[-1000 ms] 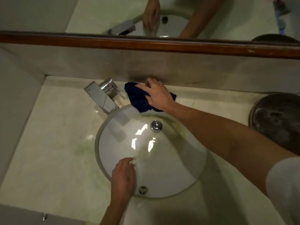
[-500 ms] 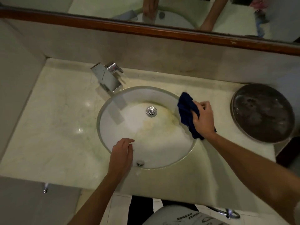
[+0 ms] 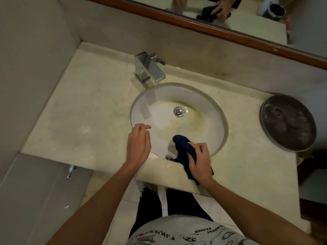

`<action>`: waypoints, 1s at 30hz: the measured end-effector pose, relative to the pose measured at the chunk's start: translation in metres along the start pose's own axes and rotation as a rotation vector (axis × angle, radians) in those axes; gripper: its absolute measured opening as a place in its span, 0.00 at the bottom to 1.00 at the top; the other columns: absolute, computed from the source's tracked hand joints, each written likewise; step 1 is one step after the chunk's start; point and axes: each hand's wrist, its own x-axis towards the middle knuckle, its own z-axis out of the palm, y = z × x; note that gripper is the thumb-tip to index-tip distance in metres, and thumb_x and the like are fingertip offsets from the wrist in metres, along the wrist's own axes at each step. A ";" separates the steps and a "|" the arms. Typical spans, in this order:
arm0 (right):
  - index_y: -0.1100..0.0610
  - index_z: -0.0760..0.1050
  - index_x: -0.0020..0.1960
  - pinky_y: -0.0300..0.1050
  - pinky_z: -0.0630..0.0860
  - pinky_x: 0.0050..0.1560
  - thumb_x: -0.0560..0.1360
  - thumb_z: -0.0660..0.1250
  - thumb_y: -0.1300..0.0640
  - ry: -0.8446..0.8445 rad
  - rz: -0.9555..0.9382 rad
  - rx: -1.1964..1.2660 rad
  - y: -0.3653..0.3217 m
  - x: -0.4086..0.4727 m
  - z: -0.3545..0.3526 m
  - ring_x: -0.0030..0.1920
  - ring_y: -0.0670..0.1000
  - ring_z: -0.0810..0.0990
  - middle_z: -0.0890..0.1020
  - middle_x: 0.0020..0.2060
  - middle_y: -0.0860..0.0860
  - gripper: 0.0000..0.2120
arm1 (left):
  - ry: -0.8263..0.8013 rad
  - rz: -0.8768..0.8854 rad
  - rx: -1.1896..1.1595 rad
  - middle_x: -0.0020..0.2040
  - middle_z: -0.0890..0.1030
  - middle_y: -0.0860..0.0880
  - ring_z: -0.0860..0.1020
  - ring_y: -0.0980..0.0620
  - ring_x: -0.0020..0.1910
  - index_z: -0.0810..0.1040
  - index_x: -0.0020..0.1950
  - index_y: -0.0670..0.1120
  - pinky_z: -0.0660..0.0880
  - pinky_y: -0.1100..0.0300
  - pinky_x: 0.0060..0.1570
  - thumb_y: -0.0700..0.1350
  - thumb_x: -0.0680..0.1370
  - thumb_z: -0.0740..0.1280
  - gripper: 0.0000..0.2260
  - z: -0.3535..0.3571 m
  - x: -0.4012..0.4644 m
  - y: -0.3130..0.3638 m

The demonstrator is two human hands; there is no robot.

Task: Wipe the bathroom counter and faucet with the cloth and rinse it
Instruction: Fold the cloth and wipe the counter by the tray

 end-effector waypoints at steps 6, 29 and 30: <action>0.54 0.75 0.68 0.50 0.72 0.44 0.75 0.65 0.55 -0.148 -0.381 -0.110 -0.076 0.006 0.062 0.46 0.57 0.74 0.76 0.49 0.57 0.21 | 0.245 -0.114 -0.076 0.58 0.75 0.47 0.77 0.46 0.51 0.76 0.61 0.43 0.75 0.46 0.52 0.43 0.85 0.55 0.12 -0.017 0.009 -0.013; 0.55 0.77 0.67 0.50 0.78 0.51 0.78 0.67 0.59 -0.332 -0.368 -0.030 -0.093 0.189 0.063 0.51 0.55 0.79 0.76 0.54 0.52 0.18 | 0.295 -0.204 0.125 0.52 0.75 0.48 0.74 0.46 0.47 0.71 0.55 0.47 0.70 0.50 0.50 0.43 0.82 0.57 0.05 0.006 0.000 -0.056; 0.54 0.77 0.67 0.49 0.78 0.49 0.77 0.67 0.58 -0.441 -0.414 -0.061 -0.083 0.175 0.059 0.50 0.55 0.80 0.76 0.54 0.51 0.18 | 0.290 -0.198 0.142 0.52 0.76 0.47 0.74 0.46 0.47 0.71 0.55 0.46 0.70 0.51 0.50 0.43 0.83 0.57 0.05 0.007 0.000 -0.056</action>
